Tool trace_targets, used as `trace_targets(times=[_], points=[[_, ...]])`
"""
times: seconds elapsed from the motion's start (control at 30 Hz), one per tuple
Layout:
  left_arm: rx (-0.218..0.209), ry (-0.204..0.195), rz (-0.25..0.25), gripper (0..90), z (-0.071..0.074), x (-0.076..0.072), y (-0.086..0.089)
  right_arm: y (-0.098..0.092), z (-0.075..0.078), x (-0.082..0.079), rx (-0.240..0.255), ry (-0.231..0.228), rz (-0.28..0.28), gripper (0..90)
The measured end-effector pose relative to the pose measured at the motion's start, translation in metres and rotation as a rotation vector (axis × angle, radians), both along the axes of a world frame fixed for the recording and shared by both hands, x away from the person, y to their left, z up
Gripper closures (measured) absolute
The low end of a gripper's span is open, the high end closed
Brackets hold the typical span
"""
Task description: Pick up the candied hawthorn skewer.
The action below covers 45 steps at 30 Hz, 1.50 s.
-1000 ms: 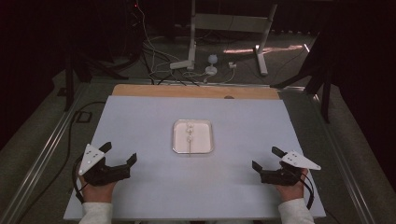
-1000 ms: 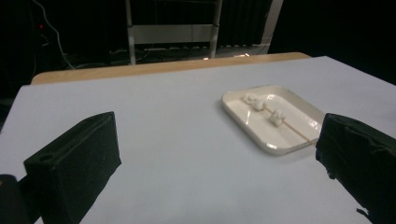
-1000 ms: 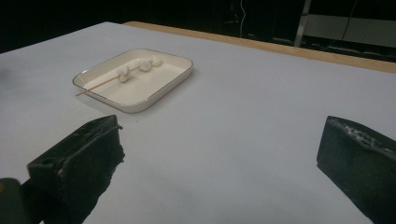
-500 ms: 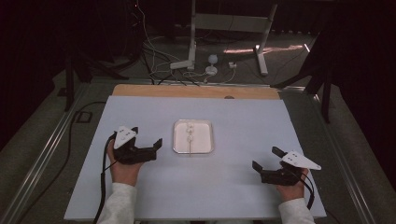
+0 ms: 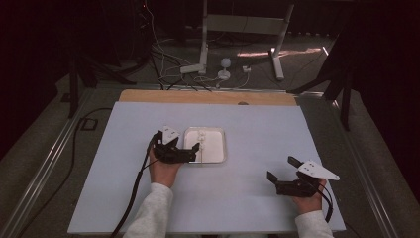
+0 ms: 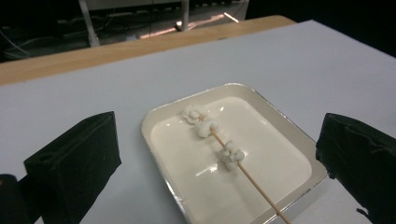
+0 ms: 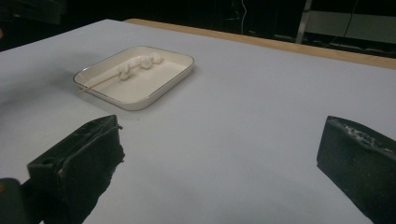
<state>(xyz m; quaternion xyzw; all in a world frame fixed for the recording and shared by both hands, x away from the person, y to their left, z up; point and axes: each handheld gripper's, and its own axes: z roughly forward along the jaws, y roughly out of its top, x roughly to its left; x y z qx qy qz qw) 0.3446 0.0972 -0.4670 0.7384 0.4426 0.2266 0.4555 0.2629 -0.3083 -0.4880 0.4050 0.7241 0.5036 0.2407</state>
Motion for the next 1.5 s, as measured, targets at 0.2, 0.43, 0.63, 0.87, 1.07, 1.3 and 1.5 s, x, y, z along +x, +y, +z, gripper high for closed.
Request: trace_targets(times=[0.2,0.43,0.63,0.87,1.07,1.3,1.5], points=[[0.026,0.040,-0.005,0.3,-0.014,0.009,-0.010,0.000,0.000,0.000,-0.001,0.002,0.001,0.0],[0.073,0.119,-0.008,3.9,-0.026,0.013,-0.020,0.001,-0.001,0.000,-0.004,0.006,0.003,0.0],[0.153,0.194,-0.008,12.8,-0.034,0.015,-0.034,0.001,-0.002,0.002,-0.009,0.011,0.006,0.0],[0.219,0.266,-0.067,46.7,-0.041,0.015,-0.037,-0.001,-0.002,0.002,-0.001,0.016,0.000,0.0],[0.249,0.310,-0.045,66.6,-0.043,0.017,-0.035,0.000,-0.002,0.002,0.000,0.016,0.002,0.0],[0.244,0.345,-0.001,86.4,-0.041,0.019,-0.032,0.001,-0.002,0.002,0.001,0.013,0.002,0.0],[0.213,0.356,0.009,89.2,-0.041,0.021,-0.030,0.002,-0.002,0.002,-0.003,0.014,0.004,0.0]])
